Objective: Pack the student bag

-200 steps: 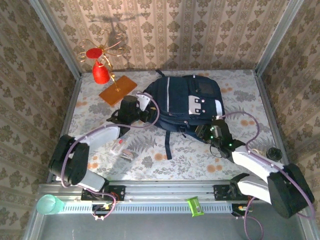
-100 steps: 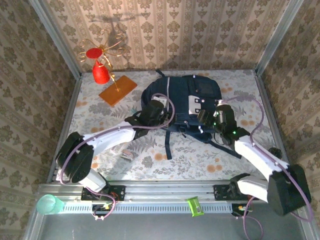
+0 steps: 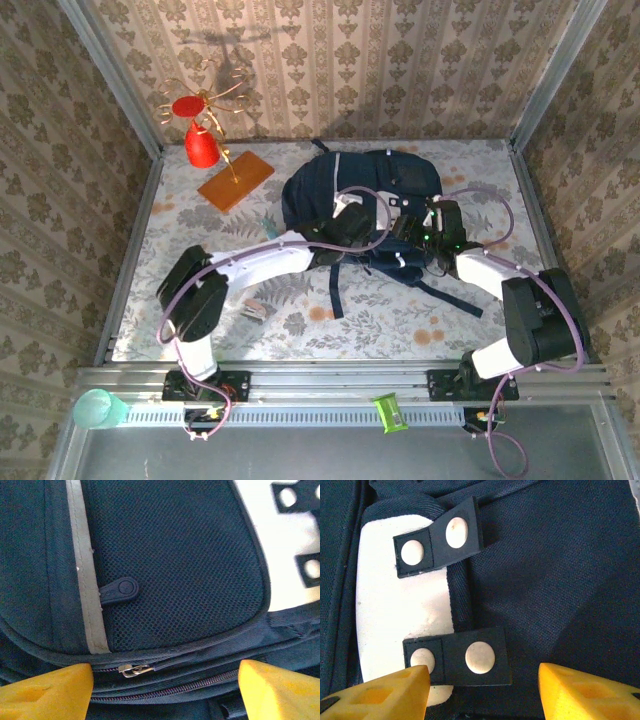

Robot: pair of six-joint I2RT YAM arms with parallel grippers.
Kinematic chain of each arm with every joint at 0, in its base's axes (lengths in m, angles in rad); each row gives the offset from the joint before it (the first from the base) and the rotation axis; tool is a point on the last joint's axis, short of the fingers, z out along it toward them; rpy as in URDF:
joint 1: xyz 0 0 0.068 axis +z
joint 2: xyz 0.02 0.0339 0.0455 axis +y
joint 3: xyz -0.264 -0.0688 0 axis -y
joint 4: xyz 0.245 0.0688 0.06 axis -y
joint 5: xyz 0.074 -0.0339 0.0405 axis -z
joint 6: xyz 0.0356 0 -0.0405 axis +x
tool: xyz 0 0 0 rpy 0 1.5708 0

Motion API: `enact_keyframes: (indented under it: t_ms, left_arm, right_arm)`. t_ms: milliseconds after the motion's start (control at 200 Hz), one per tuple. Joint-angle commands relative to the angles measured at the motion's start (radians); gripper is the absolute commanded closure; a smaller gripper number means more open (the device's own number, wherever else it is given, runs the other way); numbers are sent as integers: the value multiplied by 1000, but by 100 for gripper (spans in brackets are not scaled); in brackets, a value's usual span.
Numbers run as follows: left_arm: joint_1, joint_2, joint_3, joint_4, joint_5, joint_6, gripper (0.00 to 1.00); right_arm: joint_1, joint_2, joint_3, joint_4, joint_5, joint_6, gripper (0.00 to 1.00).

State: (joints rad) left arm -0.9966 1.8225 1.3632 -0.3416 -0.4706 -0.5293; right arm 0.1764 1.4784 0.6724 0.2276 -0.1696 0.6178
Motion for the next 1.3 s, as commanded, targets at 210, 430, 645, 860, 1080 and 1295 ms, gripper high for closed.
enact_keyframes:
  t_ms: [210,430,645,860,1080,1295]
  left_arm:
    - [-11,127,106,-114,-178,75,19]
    - [-5,98,75,-98,-272,110,25]
    - [17,18,7,-57,-311,137,36]
    - [68,-74,-82,-26,-240,122,48]
    - [122,-186,-226,83,-62,60,57]
    - [47,-158,-207,150,11,32,27]
  right_arm:
    - [3,54,-5,25,-39,40,40]
    - [2,63,-4,-41,23,38,40]
    - [0,80,9,-66,37,31,40]
    - [0,80,10,-68,38,30,40]
    - [-1,82,9,-66,38,30,40]
    - [-1,92,10,-56,28,33,40]
